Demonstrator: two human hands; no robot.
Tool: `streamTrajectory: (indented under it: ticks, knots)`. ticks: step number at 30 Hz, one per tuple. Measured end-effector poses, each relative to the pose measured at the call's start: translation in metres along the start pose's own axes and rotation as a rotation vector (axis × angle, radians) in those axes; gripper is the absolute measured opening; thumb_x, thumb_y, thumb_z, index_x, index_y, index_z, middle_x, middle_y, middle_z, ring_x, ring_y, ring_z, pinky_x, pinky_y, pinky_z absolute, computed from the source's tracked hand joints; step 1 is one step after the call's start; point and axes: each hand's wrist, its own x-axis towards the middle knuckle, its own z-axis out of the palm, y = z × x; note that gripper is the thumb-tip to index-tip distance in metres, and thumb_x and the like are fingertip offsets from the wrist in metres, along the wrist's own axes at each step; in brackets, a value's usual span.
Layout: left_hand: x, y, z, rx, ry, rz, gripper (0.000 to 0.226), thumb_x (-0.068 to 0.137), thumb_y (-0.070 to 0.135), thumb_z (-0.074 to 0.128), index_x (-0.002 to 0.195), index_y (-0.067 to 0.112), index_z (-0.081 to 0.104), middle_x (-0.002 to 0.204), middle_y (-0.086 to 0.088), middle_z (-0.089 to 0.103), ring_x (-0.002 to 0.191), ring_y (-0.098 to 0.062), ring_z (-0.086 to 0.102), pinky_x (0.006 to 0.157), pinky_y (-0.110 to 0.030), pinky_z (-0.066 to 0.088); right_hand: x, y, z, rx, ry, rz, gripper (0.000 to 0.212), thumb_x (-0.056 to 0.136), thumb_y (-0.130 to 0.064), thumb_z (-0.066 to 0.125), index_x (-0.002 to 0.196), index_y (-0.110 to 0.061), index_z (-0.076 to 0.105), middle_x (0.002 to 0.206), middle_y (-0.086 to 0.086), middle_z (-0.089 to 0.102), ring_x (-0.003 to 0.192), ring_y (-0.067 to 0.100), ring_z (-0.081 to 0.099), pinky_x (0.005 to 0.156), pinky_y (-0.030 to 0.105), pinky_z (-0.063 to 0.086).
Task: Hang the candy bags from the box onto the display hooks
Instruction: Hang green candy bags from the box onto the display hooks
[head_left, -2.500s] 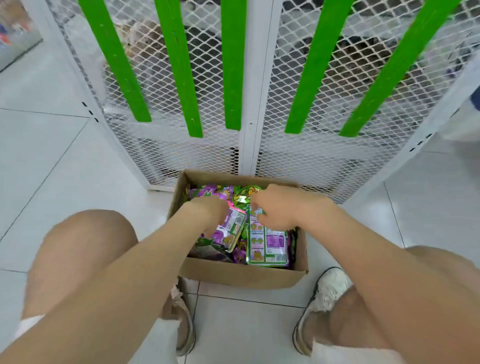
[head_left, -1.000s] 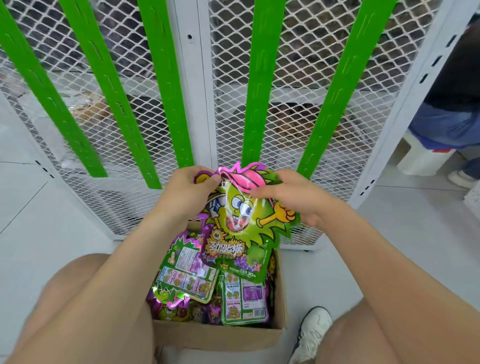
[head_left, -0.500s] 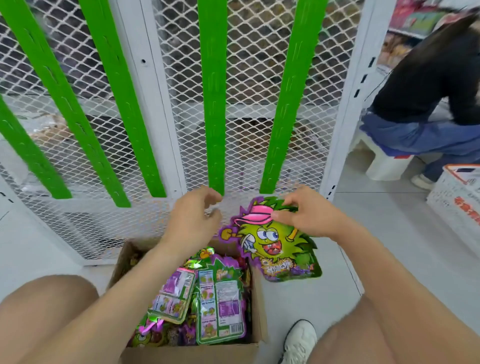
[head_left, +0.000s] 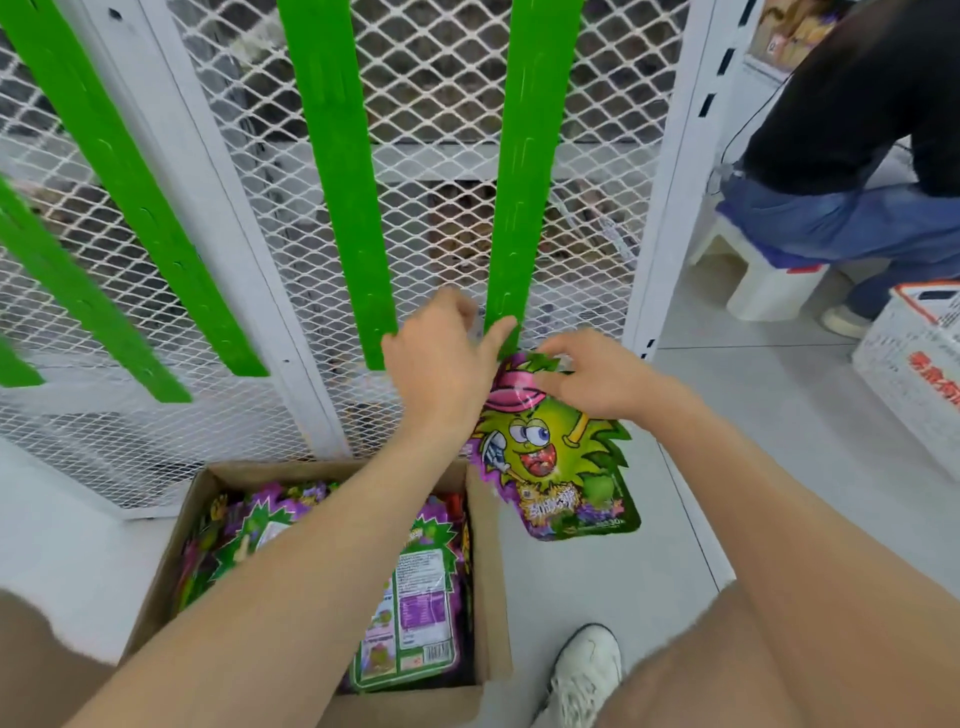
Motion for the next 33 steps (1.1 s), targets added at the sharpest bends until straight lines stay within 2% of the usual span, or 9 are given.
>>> streamTrajectory:
  ticks: [4, 8, 10, 13, 16, 19, 22, 28, 33]
  knots:
    - [0.002, -0.007, 0.009, 0.000, 0.002, 0.037, 0.027, 0.087, 0.053, 0.080, 0.095, 0.030, 0.072, 0.084, 0.014, 0.074, 0.079, -0.012, 0.072, 0.065, -0.033, 0.057, 0.005, 0.007, -0.002, 0.044, -0.018, 0.056, 0.035, 0.105, -0.025, 0.064, 0.137, -0.012, 0.064, 0.067, -0.020, 0.060, 0.054, -0.012, 0.059, 0.059, 0.014, 0.043]
    - [0.000, -0.008, 0.007, -0.036, -0.019, 0.086, 0.027, 0.090, 0.049, 0.079, 0.106, 0.030, 0.067, 0.094, 0.014, 0.073, 0.083, -0.013, 0.071, 0.070, -0.037, 0.058, 0.003, 0.007, -0.005, 0.050, 0.020, 0.034, 0.045, 0.104, -0.024, 0.065, 0.148, -0.016, 0.057, 0.141, 0.005, 0.064, 0.117, 0.016, 0.064, 0.108, 0.034, 0.046]
    - [-0.003, -0.002, 0.005, -0.061, 0.000, 0.098, 0.035, 0.087, 0.052, 0.079, 0.110, 0.030, 0.064, 0.100, 0.014, 0.072, 0.083, -0.012, 0.071, 0.068, -0.035, 0.056, 0.004, 0.005, -0.004, 0.049, 0.074, 0.013, 0.043, 0.102, -0.020, 0.065, 0.145, -0.021, 0.060, 0.152, 0.002, 0.057, 0.127, 0.016, 0.061, 0.114, 0.036, 0.042]
    - [-0.009, 0.006, 0.005, -0.145, 0.011, 0.090, 0.035, 0.088, 0.048, 0.081, 0.112, 0.026, 0.066, 0.105, 0.012, 0.069, 0.085, -0.008, 0.063, 0.065, -0.030, 0.047, 0.004, 0.004, 0.002, 0.093, 0.155, -0.014, 0.042, 0.102, -0.013, 0.061, 0.141, -0.027, 0.060, 0.131, -0.003, 0.067, 0.073, -0.009, 0.048, 0.082, 0.023, 0.049]
    - [-0.014, 0.006, 0.007, -0.252, -0.057, 0.095, 0.025, 0.095, 0.037, 0.076, 0.116, 0.026, 0.070, 0.109, 0.009, 0.065, 0.088, -0.008, 0.061, 0.072, -0.031, 0.049, 0.002, 0.005, 0.006, 0.119, 0.187, -0.022, 0.042, 0.103, -0.012, 0.062, 0.139, -0.032, 0.058, 0.116, -0.003, 0.066, 0.049, -0.002, 0.051, 0.049, 0.015, 0.041]
    - [-0.013, -0.002, 0.005, -0.315, -0.092, 0.075, 0.013, 0.100, 0.031, 0.070, 0.110, 0.023, 0.075, 0.107, 0.008, 0.066, 0.087, -0.009, 0.066, 0.079, -0.039, 0.058, -0.007, 0.001, 0.002, 0.127, 0.129, -0.058, 0.038, 0.104, -0.016, 0.061, 0.139, -0.032, 0.061, 0.129, -0.006, 0.066, 0.063, 0.000, 0.067, 0.073, 0.029, 0.062]
    - [-0.013, -0.016, -0.007, -0.369, -0.247, 0.066, 0.011, 0.102, 0.028, 0.069, 0.106, 0.020, 0.076, 0.095, 0.012, 0.074, 0.086, -0.006, 0.069, 0.084, -0.036, 0.059, -0.014, 0.004, -0.002, 0.198, 0.031, -0.059, 0.030, 0.104, -0.029, 0.064, 0.134, -0.034, 0.064, 0.111, 0.014, 0.078, 0.082, 0.043, 0.076, 0.073, 0.060, 0.063]
    - [-0.011, -0.036, -0.041, -0.497, -0.618, 0.051, 0.015, 0.105, 0.024, 0.063, 0.096, 0.023, 0.074, 0.093, 0.007, 0.075, 0.093, -0.014, 0.070, 0.090, -0.037, 0.052, -0.034, -0.008, -0.003, 0.234, -0.001, -0.007, 0.031, 0.101, -0.026, 0.069, 0.129, -0.016, 0.057, 0.090, 0.016, 0.078, 0.077, 0.032, 0.078, 0.079, 0.054, 0.064]
    - [-0.014, -0.027, -0.068, -0.510, -0.767, -0.023, 0.023, 0.107, 0.025, 0.059, 0.089, 0.019, 0.071, 0.082, 0.007, 0.067, 0.080, -0.006, 0.058, 0.082, -0.032, 0.043, -0.052, -0.022, 0.001, 0.299, 0.040, 0.035, 0.019, 0.096, -0.023, 0.069, 0.113, -0.016, 0.070, 0.087, 0.031, 0.074, 0.067, 0.049, 0.070, 0.067, 0.055, 0.062]
